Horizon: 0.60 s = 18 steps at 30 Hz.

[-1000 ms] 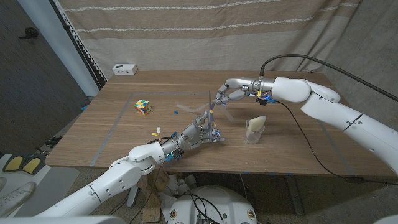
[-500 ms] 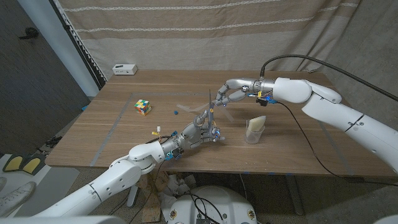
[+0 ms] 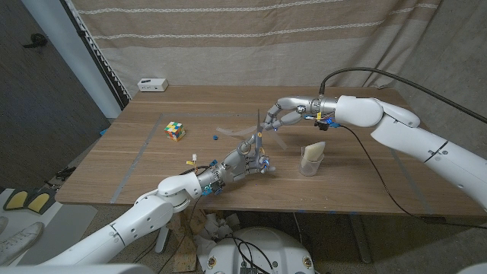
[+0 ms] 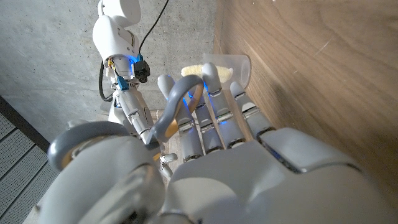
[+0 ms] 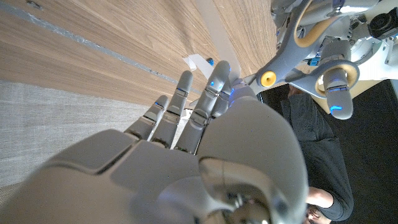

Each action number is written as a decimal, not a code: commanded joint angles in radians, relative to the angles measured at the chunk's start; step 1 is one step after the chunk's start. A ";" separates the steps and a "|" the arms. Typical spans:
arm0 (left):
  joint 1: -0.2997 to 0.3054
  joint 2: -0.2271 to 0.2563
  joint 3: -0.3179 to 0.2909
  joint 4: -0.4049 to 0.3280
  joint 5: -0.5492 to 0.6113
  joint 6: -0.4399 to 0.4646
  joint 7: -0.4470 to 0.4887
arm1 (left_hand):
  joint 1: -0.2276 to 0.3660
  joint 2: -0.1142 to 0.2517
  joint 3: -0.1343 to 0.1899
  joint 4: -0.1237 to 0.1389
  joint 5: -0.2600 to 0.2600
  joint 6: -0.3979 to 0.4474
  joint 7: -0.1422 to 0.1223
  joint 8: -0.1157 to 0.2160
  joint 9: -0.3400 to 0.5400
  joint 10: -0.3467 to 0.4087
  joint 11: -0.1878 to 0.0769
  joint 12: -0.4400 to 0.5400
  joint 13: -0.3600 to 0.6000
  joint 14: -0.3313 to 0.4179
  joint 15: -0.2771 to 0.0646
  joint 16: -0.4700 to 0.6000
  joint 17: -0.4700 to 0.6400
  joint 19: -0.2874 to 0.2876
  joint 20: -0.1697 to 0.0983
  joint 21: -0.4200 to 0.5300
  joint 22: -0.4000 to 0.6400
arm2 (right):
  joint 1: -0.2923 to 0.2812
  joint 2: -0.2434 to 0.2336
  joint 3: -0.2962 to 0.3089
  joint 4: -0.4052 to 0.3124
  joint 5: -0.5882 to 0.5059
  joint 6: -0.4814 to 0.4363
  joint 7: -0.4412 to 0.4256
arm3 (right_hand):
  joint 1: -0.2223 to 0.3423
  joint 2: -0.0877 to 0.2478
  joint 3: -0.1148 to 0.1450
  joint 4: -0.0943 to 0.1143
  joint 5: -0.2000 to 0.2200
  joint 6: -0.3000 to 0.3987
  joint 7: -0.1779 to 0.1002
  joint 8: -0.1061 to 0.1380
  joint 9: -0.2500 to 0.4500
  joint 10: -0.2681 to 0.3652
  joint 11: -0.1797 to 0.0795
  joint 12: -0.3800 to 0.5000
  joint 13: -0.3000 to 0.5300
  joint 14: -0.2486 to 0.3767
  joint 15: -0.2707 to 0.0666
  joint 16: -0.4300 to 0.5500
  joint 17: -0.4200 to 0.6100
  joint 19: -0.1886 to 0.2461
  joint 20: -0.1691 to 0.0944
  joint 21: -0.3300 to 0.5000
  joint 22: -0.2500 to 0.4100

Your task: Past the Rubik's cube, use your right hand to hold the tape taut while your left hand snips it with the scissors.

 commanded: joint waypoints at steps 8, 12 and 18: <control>0.005 -0.009 0.001 0.009 -0.007 -0.013 -0.011 | 0.012 0.041 0.012 0.004 0.017 0.009 -0.016 -0.003 -0.008 0.045 -0.054 0.687 0.135 0.003 -0.096 -0.001 -0.003 0.002 -0.008 0.010 0.004 | -0.007 -0.008 0.010 -0.004 0.003 -0.006 -0.008 | 0.015 0.002 -0.003 0.002 0.005 0.008 -0.003 0.000 0.002 0.009 -0.002 0.005 -0.001 0.010 -0.181 0.008 0.006 0.002 0.003 0.007 0.004; 0.004 -0.010 0.001 0.010 -0.004 -0.014 -0.009 | 0.016 0.065 0.019 0.010 0.025 0.013 -0.024 -0.003 -0.010 0.045 -0.063 0.686 0.135 0.006 -0.101 -0.003 -0.006 0.002 -0.011 0.011 0.004 | -0.009 -0.009 0.010 -0.008 0.002 -0.007 -0.007 | 0.015 0.001 -0.003 0.002 0.005 0.008 -0.004 -0.001 0.002 0.010 -0.002 0.006 0.000 0.010 -0.181 0.008 0.006 0.002 0.001 0.007 0.004; 0.003 -0.012 0.001 0.013 -0.005 -0.020 -0.017 | 0.026 0.117 0.032 0.021 0.039 0.016 -0.034 -0.002 -0.010 0.049 -0.076 0.685 0.134 -0.006 -0.109 -0.007 -0.002 0.002 -0.018 0.014 0.005 | -0.009 -0.010 0.010 -0.011 0.003 -0.008 -0.007 | 0.015 0.001 -0.004 0.003 0.005 0.010 -0.003 -0.001 0.001 0.010 -0.002 0.007 0.000 0.011 -0.180 0.008 0.007 0.002 0.003 0.008 0.004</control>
